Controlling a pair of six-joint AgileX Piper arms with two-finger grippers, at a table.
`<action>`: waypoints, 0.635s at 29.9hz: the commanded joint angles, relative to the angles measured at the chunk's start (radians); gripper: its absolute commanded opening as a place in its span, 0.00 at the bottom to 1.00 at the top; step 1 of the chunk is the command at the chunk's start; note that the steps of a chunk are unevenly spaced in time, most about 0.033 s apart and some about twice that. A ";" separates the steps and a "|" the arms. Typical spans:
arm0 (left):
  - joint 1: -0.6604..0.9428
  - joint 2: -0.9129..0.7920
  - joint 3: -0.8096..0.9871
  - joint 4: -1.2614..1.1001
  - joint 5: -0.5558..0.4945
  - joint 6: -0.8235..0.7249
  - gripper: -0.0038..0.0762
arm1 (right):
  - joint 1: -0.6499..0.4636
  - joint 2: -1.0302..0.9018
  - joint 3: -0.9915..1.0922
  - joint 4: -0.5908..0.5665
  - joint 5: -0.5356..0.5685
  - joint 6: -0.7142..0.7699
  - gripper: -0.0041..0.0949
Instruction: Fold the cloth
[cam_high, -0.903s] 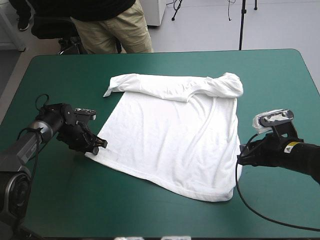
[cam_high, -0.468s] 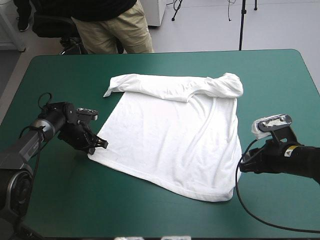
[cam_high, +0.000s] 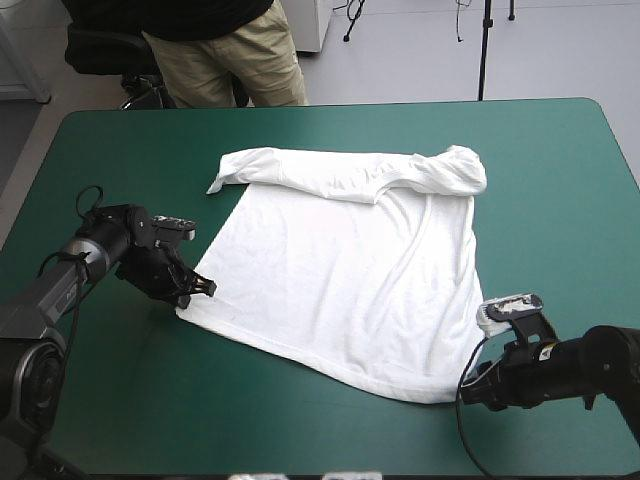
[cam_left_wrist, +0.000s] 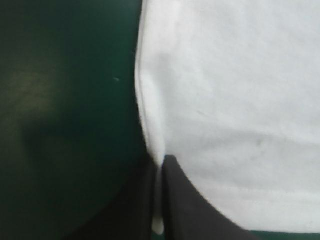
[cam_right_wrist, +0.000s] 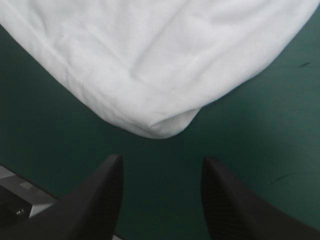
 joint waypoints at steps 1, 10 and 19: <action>-0.013 0.003 0.005 -0.084 -0.066 -0.006 0.03 | 0.044 -0.008 0.021 0.039 -0.066 0.019 0.50; -0.013 0.003 0.005 -0.084 -0.066 0.002 0.03 | 0.190 0.148 0.026 -0.009 -0.186 0.102 0.51; -0.013 0.003 0.005 -0.084 -0.071 0.002 0.03 | 0.230 0.366 0.026 -0.014 -0.308 0.097 0.41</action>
